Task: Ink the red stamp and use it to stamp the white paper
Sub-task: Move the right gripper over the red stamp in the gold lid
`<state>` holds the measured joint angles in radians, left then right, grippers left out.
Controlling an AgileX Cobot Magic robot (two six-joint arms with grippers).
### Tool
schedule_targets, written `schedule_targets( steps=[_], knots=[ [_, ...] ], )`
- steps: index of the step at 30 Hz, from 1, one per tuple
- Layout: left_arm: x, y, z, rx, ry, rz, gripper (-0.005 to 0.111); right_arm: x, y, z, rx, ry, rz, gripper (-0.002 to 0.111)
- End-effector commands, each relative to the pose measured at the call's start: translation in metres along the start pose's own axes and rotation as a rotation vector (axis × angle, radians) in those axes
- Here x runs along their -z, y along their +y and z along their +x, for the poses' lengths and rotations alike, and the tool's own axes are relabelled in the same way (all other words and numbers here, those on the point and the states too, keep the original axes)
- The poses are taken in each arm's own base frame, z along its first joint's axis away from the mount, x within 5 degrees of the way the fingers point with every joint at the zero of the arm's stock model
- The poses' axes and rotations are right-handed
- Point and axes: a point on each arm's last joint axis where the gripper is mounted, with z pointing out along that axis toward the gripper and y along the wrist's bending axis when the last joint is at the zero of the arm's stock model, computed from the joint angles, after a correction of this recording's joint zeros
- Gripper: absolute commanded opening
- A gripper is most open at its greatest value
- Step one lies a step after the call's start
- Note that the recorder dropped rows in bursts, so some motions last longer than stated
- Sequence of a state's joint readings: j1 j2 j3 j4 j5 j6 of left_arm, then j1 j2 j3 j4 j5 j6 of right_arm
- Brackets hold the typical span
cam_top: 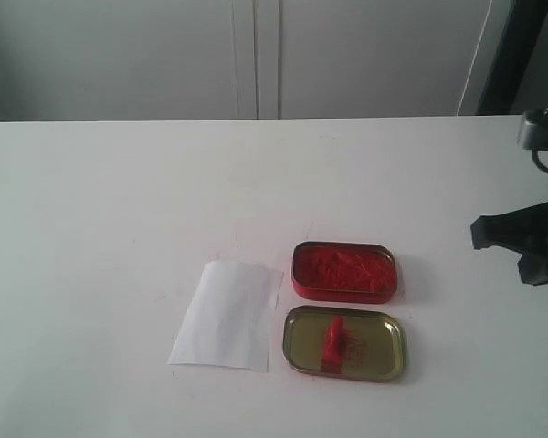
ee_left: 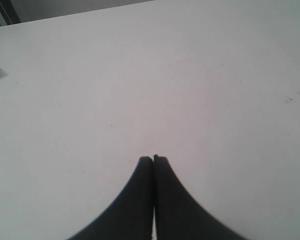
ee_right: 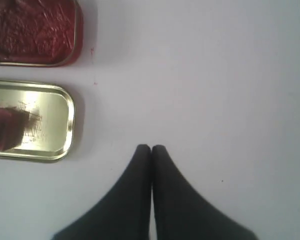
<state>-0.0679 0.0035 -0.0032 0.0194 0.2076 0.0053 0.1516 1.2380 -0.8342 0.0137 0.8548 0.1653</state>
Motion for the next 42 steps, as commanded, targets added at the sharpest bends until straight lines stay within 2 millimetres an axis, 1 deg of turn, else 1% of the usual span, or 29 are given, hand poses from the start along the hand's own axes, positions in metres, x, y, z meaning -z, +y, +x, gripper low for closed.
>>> schedule_targets(
  steps=[1, 5, 8, 13, 26, 31, 36, 40, 42],
  knots=[
    [0.0, 0.0, 0.001, 0.0, -0.004, 0.0, 0.0, -0.013, 0.006, -0.005, 0.004, 0.077, -0.028, 0.0],
    [0.0, 0.0, 0.001, 0.0, -0.004, 0.0, 0.0, -0.025, 0.011, -0.006, -0.061, 0.153, -0.058, 0.0],
    [0.0, 0.0, 0.001, 0.0, -0.004, 0.0, 0.0, -0.03, 0.019, -0.004, -0.092, 0.185, -0.081, 0.0],
    [0.0, 0.0, 0.001, 0.0, -0.004, 0.0, 0.0, -0.031, 0.04, 0.0, -0.113, 0.188, -0.099, 0.0],
    [0.0, 0.0, 0.001, 0.0, -0.004, 0.0, 0.0, -0.028, 0.083, 0.009, -0.18, 0.156, -0.109, 0.0],
    [0.0, 0.0, 0.001, 0.0, -0.004, 0.0, 0.0, -0.029, 0.107, 0.005, -0.16, 0.165, -0.092, 0.0],
    [0.0, 0.0, 0.001, 0.0, -0.004, 0.0, 0.0, -0.037, 0.135, 0.005, -0.153, 0.191, -0.082, 0.0],
    [0.0, 0.0, 0.001, 0.0, -0.004, 0.0, 0.0, -0.045, 0.151, 0.008, -0.132, 0.221, -0.069, 0.0],
    [0.0, 0.0, 0.001, 0.0, -0.004, 0.0, 0.0, -0.049, 0.156, 0.009, -0.142, 0.221, -0.041, 0.0]
  ],
)
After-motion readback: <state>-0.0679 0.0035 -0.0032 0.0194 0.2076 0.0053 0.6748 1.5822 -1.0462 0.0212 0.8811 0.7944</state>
